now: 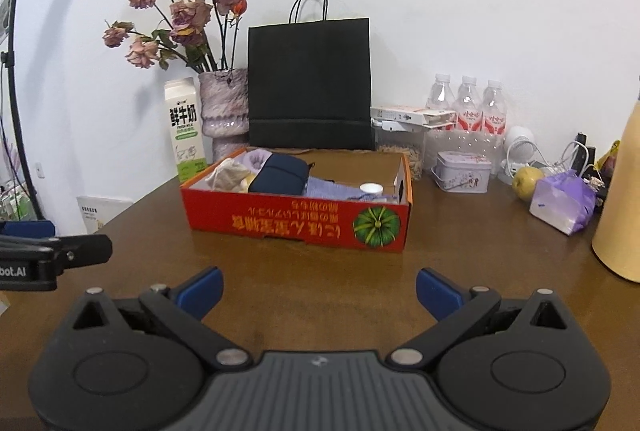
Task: Organize objects
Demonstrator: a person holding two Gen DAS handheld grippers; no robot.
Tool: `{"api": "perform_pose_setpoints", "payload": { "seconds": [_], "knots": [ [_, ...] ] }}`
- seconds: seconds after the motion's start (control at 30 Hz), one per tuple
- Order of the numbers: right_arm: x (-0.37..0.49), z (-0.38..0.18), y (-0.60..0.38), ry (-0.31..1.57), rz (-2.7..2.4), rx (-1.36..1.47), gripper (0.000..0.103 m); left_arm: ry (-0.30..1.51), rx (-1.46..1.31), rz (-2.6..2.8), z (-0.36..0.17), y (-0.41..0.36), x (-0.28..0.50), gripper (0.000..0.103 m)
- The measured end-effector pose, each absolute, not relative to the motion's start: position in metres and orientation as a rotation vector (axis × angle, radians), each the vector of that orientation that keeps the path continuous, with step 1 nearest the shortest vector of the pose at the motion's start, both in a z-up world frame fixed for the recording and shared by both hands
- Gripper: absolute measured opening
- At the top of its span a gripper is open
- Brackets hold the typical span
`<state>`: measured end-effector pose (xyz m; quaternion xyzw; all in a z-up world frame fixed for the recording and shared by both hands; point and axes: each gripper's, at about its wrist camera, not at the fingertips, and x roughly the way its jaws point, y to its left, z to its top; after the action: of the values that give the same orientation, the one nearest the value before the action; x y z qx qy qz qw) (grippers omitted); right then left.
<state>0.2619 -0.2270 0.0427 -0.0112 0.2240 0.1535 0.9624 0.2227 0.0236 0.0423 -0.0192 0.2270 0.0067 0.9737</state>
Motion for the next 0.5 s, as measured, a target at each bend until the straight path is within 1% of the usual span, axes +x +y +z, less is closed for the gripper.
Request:
{"api": "perform_pose_setpoints", "payload": {
  "seconds": [0.5],
  "knots": [
    [0.187, 0.036, -0.241, 0.458, 0.324, -0.024, 0.103, 0.480, -0.055, 0.022, 0.028, 0.015, 0.153, 0.103]
  ]
}}
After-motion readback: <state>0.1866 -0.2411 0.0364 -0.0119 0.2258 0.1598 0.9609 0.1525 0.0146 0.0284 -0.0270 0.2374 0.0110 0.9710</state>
